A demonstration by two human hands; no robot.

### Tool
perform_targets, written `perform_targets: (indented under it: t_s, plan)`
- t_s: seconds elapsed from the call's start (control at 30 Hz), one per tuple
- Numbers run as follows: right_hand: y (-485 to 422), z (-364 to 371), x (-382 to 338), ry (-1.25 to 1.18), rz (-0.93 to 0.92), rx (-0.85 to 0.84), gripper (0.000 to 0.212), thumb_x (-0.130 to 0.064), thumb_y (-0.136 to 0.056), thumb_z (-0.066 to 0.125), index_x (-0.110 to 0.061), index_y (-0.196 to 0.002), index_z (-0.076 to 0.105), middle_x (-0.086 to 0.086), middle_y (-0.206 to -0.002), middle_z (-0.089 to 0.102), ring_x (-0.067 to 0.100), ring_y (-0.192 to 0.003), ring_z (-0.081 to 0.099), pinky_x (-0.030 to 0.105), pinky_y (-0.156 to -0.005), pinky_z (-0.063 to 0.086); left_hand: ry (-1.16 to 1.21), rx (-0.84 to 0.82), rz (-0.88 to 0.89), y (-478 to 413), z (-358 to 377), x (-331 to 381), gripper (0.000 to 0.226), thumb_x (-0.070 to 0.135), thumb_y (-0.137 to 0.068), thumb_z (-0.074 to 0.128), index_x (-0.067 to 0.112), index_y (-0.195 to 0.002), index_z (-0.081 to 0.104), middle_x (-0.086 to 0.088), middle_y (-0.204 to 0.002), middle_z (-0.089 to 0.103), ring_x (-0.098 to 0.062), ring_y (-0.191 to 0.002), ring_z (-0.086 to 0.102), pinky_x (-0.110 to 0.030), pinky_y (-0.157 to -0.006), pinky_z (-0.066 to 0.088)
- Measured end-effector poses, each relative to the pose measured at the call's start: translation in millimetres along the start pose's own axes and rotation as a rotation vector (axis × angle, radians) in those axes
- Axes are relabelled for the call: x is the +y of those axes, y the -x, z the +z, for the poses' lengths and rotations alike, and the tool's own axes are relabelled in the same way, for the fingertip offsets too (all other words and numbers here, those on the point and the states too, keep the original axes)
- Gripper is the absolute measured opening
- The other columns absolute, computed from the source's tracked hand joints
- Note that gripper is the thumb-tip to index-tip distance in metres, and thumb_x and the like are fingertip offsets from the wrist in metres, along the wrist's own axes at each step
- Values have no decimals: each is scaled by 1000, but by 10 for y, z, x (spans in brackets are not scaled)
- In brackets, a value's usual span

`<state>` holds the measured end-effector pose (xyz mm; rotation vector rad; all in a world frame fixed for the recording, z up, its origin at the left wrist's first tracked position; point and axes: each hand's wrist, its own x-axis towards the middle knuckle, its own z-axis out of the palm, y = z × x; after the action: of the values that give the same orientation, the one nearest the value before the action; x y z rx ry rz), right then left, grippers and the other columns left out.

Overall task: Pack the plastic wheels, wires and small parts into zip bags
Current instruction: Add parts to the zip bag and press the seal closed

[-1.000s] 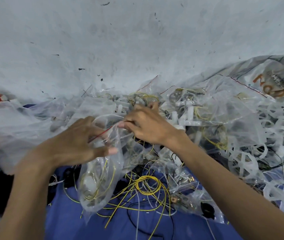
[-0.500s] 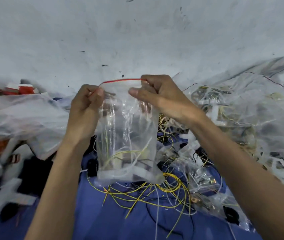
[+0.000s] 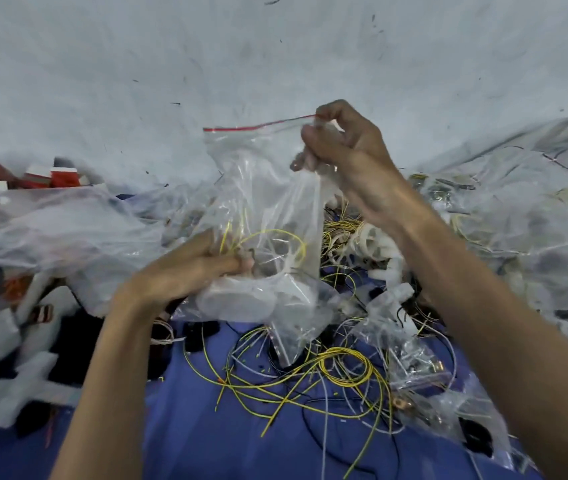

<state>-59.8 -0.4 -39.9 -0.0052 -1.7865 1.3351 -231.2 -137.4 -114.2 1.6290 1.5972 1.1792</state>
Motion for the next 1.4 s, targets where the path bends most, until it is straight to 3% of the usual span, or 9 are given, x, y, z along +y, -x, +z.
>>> perform_targets:
  t_s: [0.13,0.3,0.4,0.5,0.67,0.87,1.03,1.17,1.4]
  plan:
    - [160,-378,52,404,150,-183,25,-8,-82,66,-32,-79,62,-11,-82,66,7,-87,66,26,-87,48,-643,258,-21,66,-146,132,60,53,-54,81,24,-88,41,5,-70,50,-6,-60,46,-16,-54,37]
    - [491,-546,407,1049,486,-499,31,2,-85,58,-27,-95,64,9,-141,45,14,-128,38,47,-111,28,-625,-311,-351,102,-31,177,91,79,-17,74,29,-90,52,5,-73,68,-5,-62,58,-28,-67,47]
    - [790,-701,458,1075,408,-483,24,6,-83,57,-11,-97,66,12,-122,58,22,-112,54,32,-94,45,-572,-276,-339,23,73,101,63,67,-50,78,28,-95,56,4,-76,72,-11,-72,65,-32,-78,49]
    - [1189,-921,229,1222,439,-402,24,-10,-80,64,-25,-97,56,-11,-88,60,10,-80,58,7,-62,39,-548,-205,-227,-99,165,60,28,44,-78,68,27,-97,57,7,-80,71,-5,-78,64,-25,-77,49]
    - [1945,-1027,24,1176,1184,-854,32,-46,-63,79,-38,-81,53,-11,-78,64,0,-64,64,17,-55,48,-377,-78,28,-241,429,110,36,20,-89,61,24,-124,51,5,-117,59,-3,-100,56,-9,-81,43]
    - [2119,-1106,5,1259,875,-757,19,-39,-92,52,-55,-101,47,-17,-85,57,-5,-79,52,23,-73,48,-606,-333,64,-449,670,143,64,43,-86,61,34,-143,33,12,-153,20,-7,-139,14,-36,-114,14]
    - [2304,-1022,64,1129,772,-769,33,-69,-84,38,-61,-115,33,-20,-83,55,-14,-84,49,11,-70,39,-529,-296,75,-544,711,189,24,32,-88,63,9,-94,64,-2,-104,64,-14,-98,56,-27,-85,39]
    - [2459,-1044,200,1122,740,-736,44,-53,-81,59,-47,-120,39,-30,-113,48,-8,-104,46,7,-79,37,-392,-56,237,-368,534,344,11,18,-82,70,14,-76,62,7,-70,58,-3,-68,54,-19,-72,43]
    - [1880,-1125,-162,1201,413,-453,33,-30,-79,72,-53,-89,51,-29,-78,62,-9,-73,58,7,-61,44,-317,-38,256,0,273,613,13,46,-67,69,35,-72,65,3,-74,66,-14,-75,63,-14,-73,45]
